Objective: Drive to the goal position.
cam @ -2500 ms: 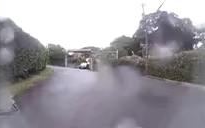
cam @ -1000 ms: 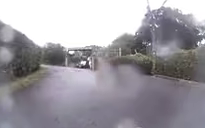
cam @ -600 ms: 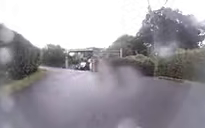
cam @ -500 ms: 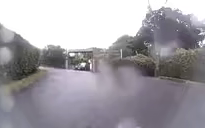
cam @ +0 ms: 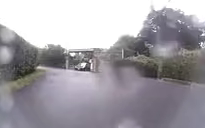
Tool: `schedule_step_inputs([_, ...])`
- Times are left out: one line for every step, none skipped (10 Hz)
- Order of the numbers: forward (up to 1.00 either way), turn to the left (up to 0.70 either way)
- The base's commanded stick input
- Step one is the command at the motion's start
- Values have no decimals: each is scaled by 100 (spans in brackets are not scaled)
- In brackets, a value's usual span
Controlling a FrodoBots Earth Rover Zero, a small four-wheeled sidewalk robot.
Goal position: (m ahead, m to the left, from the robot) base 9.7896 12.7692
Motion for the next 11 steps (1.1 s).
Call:
schedule_step_inputs([70, 35])
schedule_step_inputs([70, 35])
schedule_step_inputs([70, 35])
schedule_step_inputs([70, 35])
schedule_step_inputs([70, 35])
schedule_step_inputs([70, 35])
schedule_step_inputs([70, 35])
schedule_step_inputs([70, 35])
schedule_step_inputs([70, 35])
schedule_step_inputs([70, 14])
schedule_step_inputs([70, 0])
